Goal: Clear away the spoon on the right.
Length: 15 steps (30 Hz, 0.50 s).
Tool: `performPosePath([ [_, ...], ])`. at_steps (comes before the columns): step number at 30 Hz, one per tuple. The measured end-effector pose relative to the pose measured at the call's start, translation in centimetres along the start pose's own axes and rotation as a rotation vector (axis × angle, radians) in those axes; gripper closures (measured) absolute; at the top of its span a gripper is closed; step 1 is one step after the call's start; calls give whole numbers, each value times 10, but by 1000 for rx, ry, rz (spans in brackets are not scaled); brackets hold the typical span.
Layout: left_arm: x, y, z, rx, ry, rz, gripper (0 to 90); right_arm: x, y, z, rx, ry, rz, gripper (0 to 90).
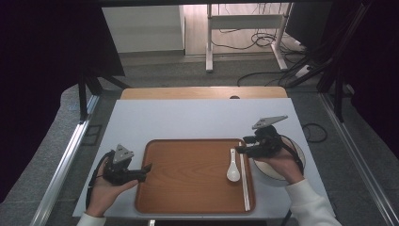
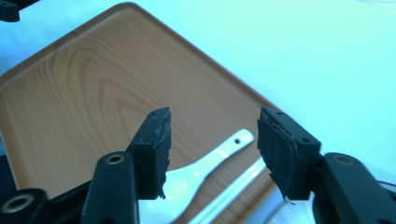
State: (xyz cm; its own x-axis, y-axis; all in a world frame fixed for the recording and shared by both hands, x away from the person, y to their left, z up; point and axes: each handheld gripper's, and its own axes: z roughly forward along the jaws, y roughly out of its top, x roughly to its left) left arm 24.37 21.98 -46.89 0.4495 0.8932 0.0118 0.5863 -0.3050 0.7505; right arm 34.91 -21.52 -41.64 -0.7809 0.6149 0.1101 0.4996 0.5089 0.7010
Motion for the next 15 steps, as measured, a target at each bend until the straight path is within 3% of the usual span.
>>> performPosePath([
  [15,-2,6,6,0,-14,14,176,-26,-13,-38,1,-134,65,388],
])
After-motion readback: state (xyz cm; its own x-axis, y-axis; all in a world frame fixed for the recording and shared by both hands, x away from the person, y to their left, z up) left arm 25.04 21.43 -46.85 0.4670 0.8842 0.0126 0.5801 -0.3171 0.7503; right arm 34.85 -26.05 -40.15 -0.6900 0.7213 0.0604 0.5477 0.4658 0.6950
